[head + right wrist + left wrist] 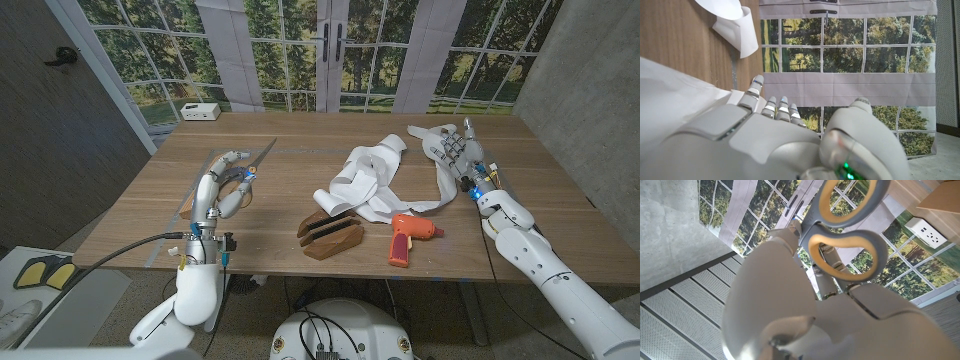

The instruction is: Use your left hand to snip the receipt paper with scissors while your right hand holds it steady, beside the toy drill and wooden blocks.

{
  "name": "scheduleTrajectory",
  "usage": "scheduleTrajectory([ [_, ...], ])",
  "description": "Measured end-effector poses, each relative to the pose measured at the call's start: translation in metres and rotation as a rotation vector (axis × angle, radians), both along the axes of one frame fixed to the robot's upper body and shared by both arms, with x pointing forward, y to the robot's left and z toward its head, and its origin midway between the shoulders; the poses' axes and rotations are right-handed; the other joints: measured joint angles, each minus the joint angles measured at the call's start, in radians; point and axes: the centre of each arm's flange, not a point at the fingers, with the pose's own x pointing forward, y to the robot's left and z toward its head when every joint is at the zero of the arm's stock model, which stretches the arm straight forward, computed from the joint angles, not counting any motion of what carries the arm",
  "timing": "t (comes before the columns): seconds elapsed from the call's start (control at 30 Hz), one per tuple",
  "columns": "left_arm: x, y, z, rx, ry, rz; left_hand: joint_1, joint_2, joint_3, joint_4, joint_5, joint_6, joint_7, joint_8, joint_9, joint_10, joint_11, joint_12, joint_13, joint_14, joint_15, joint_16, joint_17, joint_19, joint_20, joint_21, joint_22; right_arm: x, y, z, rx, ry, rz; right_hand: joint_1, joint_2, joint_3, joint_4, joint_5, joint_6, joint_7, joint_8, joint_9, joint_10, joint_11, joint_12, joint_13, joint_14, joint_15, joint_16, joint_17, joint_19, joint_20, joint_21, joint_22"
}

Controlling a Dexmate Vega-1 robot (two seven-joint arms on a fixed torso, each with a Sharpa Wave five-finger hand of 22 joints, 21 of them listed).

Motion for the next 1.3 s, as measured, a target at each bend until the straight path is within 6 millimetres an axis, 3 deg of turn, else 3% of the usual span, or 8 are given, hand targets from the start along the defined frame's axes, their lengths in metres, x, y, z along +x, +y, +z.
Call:
scheduleTrajectory([
  [0.17,0.001,-0.001,-0.001,-0.011,-0.011,-0.012,0.000,0.000,0.000,0.000,0.000,-0.003,0.003,-0.004,-0.010,-0.003,0.003,0.000,-0.012,0.000,0.000,0.000,-0.005,0.000,0.000,0.001,0.000,-0.001,0.000,-0.001,0.004,-0.002,0.001,0.000,0.000,0.000,0.000,0.000,0.000,0.000,0.000,0.000,0.000,0.000,0.000,0.000,0.000,0.000,0.000,0.000,0.000,0.000,0.000,0.000],
  [0.33,0.003,-0.001,-0.001,-0.033,-0.013,-0.040,0.000,0.000,-0.003,-0.003,0.000,0.025,0.003,-0.004,-0.019,0.021,-0.015,0.000,-0.023,0.000,0.000,0.000,-0.006,0.000,0.000,0.001,0.000,-0.002,-0.001,-0.001,0.006,-0.006,0.000,0.000,0.000,0.000,0.000,0.000,0.006,-0.006,0.000,0.000,0.000,0.000,0.000,0.000,0.000,0.000,0.000,0.000,0.000,0.000,0.000,0.000],
  [0.43,0.005,-0.001,-0.001,-0.053,-0.009,-0.061,0.000,0.000,-0.007,0.002,0.000,0.083,0.010,-0.003,-0.030,0.073,-0.019,0.006,-0.037,0.000,0.000,0.000,-0.009,-0.006,0.001,0.001,0.000,-0.003,0.000,0.000,0.006,-0.009,0.002,0.000,0.000,0.000,0.000,0.000,0.006,-0.006,0.000,0.000,0.000,0.000,0.000,0.000,0.000,0.000,0.000,0.000,0.000,0.000,0.000,0.000],
  [0.57,0.007,-0.001,0.000,-0.080,-0.001,-0.092,0.000,0.000,-0.011,0.006,-0.002,0.204,0.029,0.021,-0.046,0.199,-0.026,0.036,-0.060,-0.005,-0.005,0.012,-0.008,-0.011,0.000,-0.003,0.000,-0.005,0.001,0.001,0.004,-0.014,0.004,0.000,0.000,0.000,0.000,0.000,0.006,-0.006,0.000,0.000,0.000,0.000,0.000,0.000,0.000,0.000,0.000,0.000,0.000,0.000,0.000,0.000],
  [0.7,0.010,-0.001,0.004,-0.118,0.009,-0.134,-0.001,0.009,-0.015,0.002,-0.003,0.257,0.037,0.030,-0.052,0.251,-0.022,0.046,-0.060,-0.009,-0.009,0.016,-0.005,-0.014,0.004,-0.004,0.000,-0.008,0.001,0.002,0.000,-0.018,0.006,0.000,0.000,0.000,0.000,0.000,0.006,-0.006,0.000,0.000,0.000,0.000,0.000,0.000,0.000,0.000,0.000,0.000,0.000,0.000,0.000,0.000],
  [1.3,0.014,-0.004,0.028,-0.219,-0.011,-0.287,0.005,0.018,-0.021,0.004,-0.006,0.275,0.037,0.030,-0.056,0.268,-0.022,0.054,-0.043,-0.009,-0.009,0.020,-0.006,-0.021,0.004,-0.004,0.000,-0.016,0.004,0.001,-0.019,-0.027,0.014,0.000,0.000,0.004,-0.004,0.000,0.005,-0.005,0.000,0.000,0.000,0.000,0.000,0.000,0.000,0.000,0.000,0.000,0.000,0.000,0.000,0.000],
])
